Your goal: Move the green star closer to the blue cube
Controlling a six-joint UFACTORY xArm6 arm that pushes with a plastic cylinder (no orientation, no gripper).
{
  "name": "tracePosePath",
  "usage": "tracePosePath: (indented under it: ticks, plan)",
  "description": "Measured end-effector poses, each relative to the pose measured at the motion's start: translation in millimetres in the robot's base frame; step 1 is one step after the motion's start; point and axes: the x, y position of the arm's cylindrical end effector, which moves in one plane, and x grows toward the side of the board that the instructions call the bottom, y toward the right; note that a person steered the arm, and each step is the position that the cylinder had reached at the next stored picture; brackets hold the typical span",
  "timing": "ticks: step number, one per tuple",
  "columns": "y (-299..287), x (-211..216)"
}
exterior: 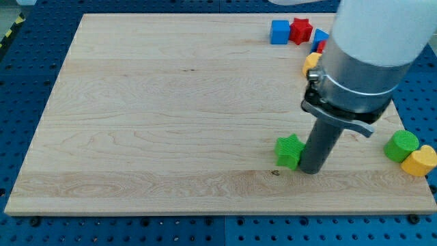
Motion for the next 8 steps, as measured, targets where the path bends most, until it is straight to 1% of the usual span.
tracePosePath:
  ticks: [1,2,3,5,6,7,8]
  plan:
    - [-19,0]
    - [-41,-9]
    - [-48,-14]
    - [-74,-55]
    - [-107,-63]
    - [-118,-76]
    - [-112,-86]
